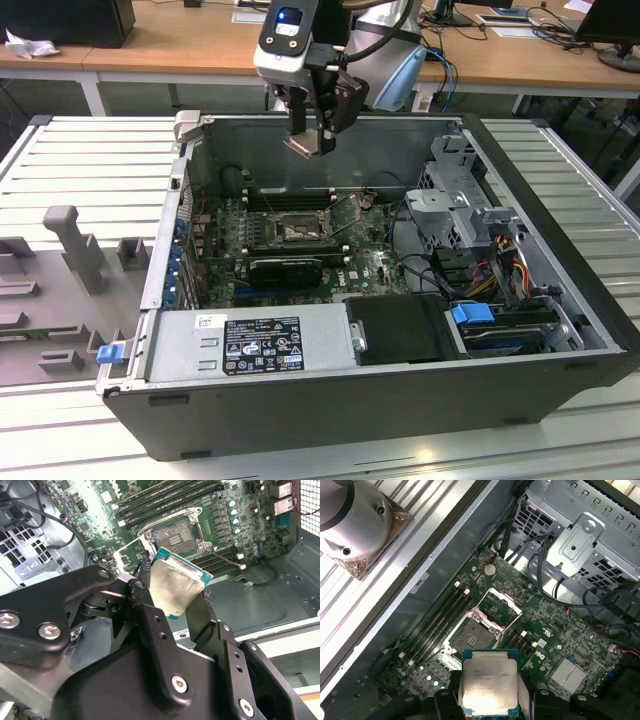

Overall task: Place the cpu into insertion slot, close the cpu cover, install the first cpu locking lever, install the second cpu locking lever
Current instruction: 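Place the cpu into insertion slot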

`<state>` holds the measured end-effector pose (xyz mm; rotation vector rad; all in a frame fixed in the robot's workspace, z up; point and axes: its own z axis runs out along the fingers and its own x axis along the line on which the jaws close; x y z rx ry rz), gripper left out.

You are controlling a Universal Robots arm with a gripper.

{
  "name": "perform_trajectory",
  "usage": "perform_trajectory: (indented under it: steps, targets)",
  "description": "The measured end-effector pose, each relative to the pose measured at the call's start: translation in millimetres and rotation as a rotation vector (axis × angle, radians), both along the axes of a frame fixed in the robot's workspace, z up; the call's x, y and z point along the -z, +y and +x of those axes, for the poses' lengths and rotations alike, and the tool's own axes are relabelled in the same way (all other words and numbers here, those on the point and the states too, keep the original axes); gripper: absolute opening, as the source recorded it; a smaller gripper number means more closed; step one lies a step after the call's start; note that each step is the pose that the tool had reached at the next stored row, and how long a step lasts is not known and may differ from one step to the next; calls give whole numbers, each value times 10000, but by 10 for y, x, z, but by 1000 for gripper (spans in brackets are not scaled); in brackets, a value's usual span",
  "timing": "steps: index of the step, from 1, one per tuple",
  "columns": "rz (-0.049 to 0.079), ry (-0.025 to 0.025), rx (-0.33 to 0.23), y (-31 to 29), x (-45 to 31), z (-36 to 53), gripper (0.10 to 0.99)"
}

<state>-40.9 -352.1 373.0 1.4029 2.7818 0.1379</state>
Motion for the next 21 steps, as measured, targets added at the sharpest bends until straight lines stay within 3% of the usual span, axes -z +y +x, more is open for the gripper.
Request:
perform_trajectory:
  steps: [5, 7, 21]
  targets:
    - [-13, 1, 1085, 0, 27, 0, 525]
    - [-14, 2, 1274, 0, 32, 0, 525]
    - [-13, 1, 1629, 0, 89, 0, 525]
